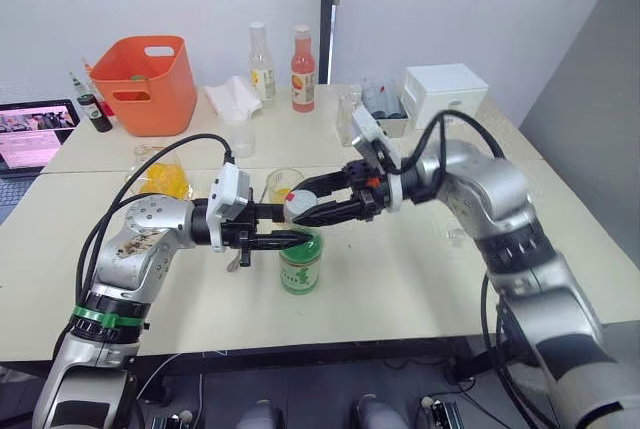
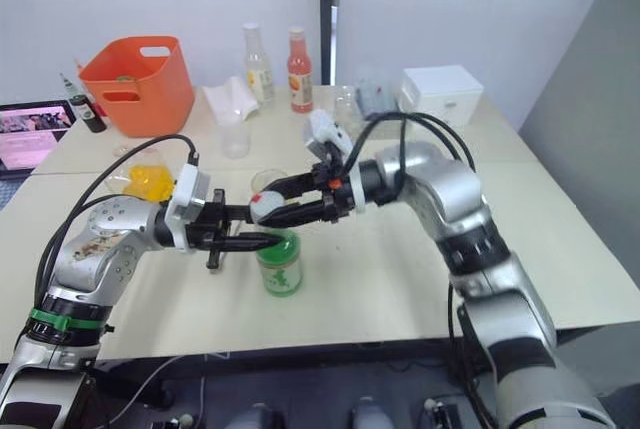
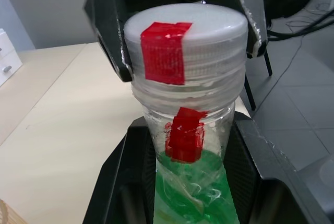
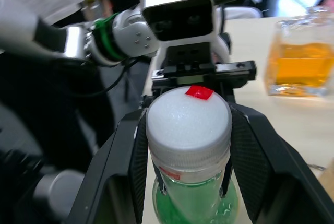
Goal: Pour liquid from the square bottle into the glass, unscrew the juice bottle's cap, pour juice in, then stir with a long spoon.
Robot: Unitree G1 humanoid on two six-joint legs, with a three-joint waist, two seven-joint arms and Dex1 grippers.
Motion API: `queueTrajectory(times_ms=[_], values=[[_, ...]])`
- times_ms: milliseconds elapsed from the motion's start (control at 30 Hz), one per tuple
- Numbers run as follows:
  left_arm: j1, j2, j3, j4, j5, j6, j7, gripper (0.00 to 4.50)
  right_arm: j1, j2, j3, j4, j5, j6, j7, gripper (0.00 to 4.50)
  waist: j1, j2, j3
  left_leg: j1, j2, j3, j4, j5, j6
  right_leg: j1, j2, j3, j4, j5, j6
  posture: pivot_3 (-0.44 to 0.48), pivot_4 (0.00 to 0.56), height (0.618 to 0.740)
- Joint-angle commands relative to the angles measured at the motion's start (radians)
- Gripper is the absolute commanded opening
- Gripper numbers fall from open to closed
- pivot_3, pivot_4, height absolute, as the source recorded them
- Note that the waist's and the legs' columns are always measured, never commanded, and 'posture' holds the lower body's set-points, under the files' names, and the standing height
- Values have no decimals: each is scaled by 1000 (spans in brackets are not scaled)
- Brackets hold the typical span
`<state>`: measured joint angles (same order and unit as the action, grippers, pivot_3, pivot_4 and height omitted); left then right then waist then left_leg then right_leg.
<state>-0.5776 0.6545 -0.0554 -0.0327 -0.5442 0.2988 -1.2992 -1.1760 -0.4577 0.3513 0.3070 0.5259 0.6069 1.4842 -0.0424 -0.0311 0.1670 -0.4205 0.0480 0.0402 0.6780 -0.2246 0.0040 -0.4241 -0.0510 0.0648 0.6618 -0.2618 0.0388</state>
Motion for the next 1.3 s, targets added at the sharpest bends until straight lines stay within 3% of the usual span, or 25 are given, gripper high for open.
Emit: queueTrajectory(times_ms=[33, 200, 267, 433, 633, 900, 1067, 1300], values=[[25, 21, 9, 11, 34, 4, 13, 1382, -70, 24, 72, 152, 8, -76, 130, 1702, 1, 0, 0, 0, 0, 0, 0, 0, 0, 0, 0, 0, 0, 0, 0, 0, 150, 715], [30, 18, 14, 6, 32, 4, 21, 1382, -108, 33, 115, 226, 36, -127, 130, 1702, 2, 0, 0, -1, -1, 0, 0, 0, 0, 0, -2, 0, 0, 0, 0, 0, 150, 715], [32, 17, 15, 6, 32, 3, 22, 1382, -112, 39, 99, 233, 44, -127, 130, 2723, 2, 0, 0, 0, -1, 0, 0, 0, 0, 0, -2, 0, 1, 0, 0, 0, 150, 715], [32, 13, 18, 10, 29, 7, 22, 1382, -121, 41, 12, 223, 43, -78, 130, 4376, 3, 0, 0, 0, -1, 0, 0, 0, 0, -1, -2, 0, 2, 0, 0, 0, 150, 715], [16, 11, 16, 31, 33, 1, 19, 1382, -17, -29, -138, -80, 127, 67, 18, 4447, 9, 0, 0, -1, -1, 0, 0, 0, 0, -1, -2, -1, 1, 0, 0, 0, 150, 715], [22, 6, 17, 24, 33, 3, 31, 1382, 264, -8, -245, -691, 150, 331, -526, 4447, 5, 0, 0, -1, 0, -1, 0, 0, 0, -2, -2, -1, 3, 0, 0, 0, 150, 715], [30, 7, 18, 14, 27, 9, 34, 1382, 353, 84, -271, -866, 107, 455, -845, 4447, 5, 0, 0, -1, -1, -1, 1, 0, 0, -1, -3, 0, 2, 0, 0, 0, 150, 715], [26, 8, 15, 16, 24, 12, 28, 1382, 370, 125, -296, -918, 128, 529, -995, 4447, 4, 0, 0, -1, -2, -1, 1, 0, 0, -1, -3, 0, 2, 0, 0, 0, 150, 715]])
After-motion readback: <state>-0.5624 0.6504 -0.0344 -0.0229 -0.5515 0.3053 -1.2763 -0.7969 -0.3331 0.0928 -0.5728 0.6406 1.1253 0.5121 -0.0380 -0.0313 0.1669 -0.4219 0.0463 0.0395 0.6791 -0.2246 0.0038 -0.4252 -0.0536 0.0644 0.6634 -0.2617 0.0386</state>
